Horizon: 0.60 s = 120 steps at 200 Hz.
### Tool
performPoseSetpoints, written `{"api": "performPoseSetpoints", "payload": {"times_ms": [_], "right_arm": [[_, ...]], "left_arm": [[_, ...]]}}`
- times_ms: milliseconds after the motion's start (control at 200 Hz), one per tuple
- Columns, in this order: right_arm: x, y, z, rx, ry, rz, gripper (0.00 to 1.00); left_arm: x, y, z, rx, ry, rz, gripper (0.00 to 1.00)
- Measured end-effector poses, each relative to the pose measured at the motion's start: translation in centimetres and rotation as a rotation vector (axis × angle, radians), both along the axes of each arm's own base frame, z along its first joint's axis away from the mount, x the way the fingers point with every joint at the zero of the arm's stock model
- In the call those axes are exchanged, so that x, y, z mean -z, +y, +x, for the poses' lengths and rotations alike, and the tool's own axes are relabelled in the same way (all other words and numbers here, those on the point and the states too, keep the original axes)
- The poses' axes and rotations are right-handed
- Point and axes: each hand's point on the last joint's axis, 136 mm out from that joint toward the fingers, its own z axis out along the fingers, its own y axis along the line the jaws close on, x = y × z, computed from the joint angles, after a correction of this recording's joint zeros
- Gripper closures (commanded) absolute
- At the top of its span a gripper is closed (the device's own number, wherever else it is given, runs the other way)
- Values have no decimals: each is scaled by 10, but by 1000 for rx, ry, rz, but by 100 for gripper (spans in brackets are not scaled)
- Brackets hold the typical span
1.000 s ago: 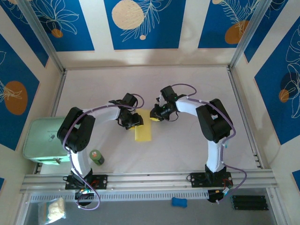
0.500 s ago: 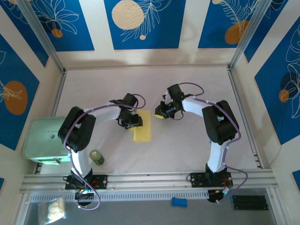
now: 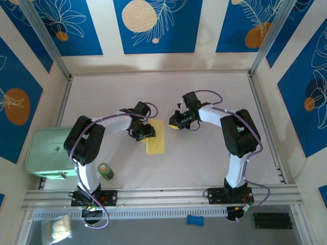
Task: Fold a paper plane with a square sheet of paper (pick it up from the middle)
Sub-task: Hold the square sheet of paper at the center of the table.
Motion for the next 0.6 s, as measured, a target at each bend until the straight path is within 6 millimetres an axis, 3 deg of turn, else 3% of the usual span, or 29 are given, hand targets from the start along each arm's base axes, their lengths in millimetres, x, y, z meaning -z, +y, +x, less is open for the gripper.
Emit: {"api": "performPoseSetpoints", "payload": {"times_ms": [600], "right_arm": [[1, 13, -8, -35, -3, 3, 83]], "left_arm": [[4, 0, 0, 3, 16, 9, 50]]}}
